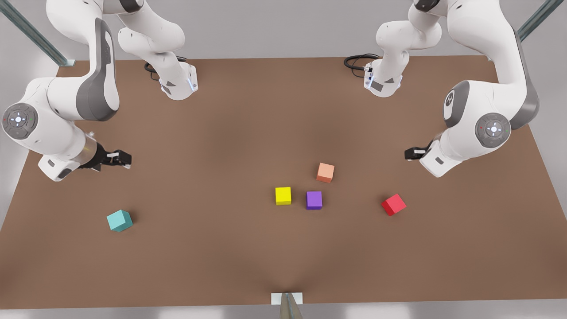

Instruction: Pick up red wooden cube and pass to hand red wooden cube and place in blue wooden cube

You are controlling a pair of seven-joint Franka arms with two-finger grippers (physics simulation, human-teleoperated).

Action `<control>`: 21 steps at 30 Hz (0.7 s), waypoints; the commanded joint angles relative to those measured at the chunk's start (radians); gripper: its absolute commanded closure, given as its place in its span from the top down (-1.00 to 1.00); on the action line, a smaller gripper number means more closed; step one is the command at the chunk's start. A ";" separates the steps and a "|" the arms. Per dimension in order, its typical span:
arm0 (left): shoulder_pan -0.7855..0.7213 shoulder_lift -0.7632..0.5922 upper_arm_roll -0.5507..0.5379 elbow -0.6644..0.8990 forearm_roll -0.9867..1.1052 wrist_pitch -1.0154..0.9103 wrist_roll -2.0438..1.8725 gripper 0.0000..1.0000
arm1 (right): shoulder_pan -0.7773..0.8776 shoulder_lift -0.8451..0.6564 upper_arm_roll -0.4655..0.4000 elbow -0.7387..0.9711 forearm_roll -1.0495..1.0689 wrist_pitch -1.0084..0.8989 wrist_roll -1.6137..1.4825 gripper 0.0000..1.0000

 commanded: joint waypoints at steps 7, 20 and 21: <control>-0.026 0.412 -0.002 0.221 0.050 0.120 -0.243 1.00 | 0.000 0.001 0.000 -0.001 0.001 0.031 -0.041 1.00; 0.023 0.437 0.066 -0.092 0.002 0.656 -0.831 1.00 | 0.002 0.004 0.000 -0.010 0.001 0.028 -0.043 1.00; 0.023 0.440 0.066 -0.092 0.001 0.656 -0.832 1.00 | 0.002 0.004 0.000 -0.010 0.001 0.028 -0.043 1.00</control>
